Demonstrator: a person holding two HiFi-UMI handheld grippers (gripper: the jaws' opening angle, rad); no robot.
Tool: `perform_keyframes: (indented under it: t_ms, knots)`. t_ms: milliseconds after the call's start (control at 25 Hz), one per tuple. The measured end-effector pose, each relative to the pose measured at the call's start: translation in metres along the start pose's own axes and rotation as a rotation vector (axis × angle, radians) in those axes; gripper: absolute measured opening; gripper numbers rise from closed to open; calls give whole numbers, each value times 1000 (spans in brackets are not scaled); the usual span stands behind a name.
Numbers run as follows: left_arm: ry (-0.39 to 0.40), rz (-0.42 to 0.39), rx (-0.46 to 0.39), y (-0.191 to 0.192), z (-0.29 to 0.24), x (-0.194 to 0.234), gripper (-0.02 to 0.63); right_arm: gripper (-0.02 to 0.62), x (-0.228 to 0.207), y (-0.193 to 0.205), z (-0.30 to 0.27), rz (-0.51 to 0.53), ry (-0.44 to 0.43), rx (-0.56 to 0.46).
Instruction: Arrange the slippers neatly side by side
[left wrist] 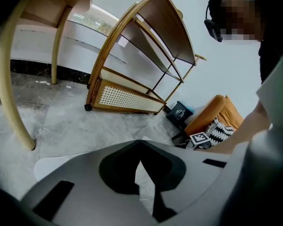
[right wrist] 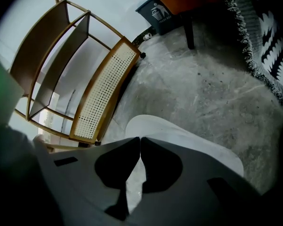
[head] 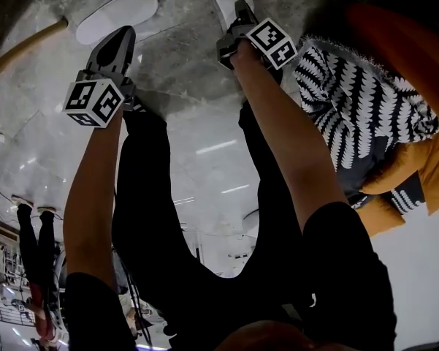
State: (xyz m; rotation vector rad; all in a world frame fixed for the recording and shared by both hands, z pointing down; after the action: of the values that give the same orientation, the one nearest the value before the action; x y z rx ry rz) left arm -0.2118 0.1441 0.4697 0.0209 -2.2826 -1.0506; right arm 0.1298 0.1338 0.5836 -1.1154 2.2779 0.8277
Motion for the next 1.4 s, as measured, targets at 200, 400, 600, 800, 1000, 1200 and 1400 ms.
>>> perform_keyframes:
  t_ms: [200, 400, 600, 800, 1000, 1200, 1400]
  knots:
    - [-1, -10, -3, -1, 0, 10, 15, 35, -15, 9, -3, 20, 26, 6]
    - [-6, -11, -3, 0, 3, 16, 15, 35, -23, 14, -1, 21, 38, 10]
    - [-1, -11, -2, 0, 0, 17, 15, 35, -25, 16, -5, 28, 35, 26]
    - [0, -10, 8, 1, 0, 16, 15, 37, -26, 18, -6, 20, 33, 45]
    - [-3, -16, 6, -9, 3, 6, 15, 128, -25, 12, 1, 24, 44, 104]
    - [-9, -33, 2, -35, 16, -16, 15, 107, -2, -4, 40, 47, 56, 132]
    - [-22, -29, -16, -67, 33, -51, 15, 52, 47, -37, 91, 178, -35, 154]
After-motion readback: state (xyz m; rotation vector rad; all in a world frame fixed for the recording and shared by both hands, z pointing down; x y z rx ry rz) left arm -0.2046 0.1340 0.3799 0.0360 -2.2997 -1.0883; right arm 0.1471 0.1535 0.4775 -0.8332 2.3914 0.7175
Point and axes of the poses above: the fingertips, and each gripper's own axes: z backward along the fingers, x to its left, y out of its underside, the point moved 10 cm from there along z, backward along the fingers, and after that the axes turned 10 degrees about -x, right-handed, at the moved point
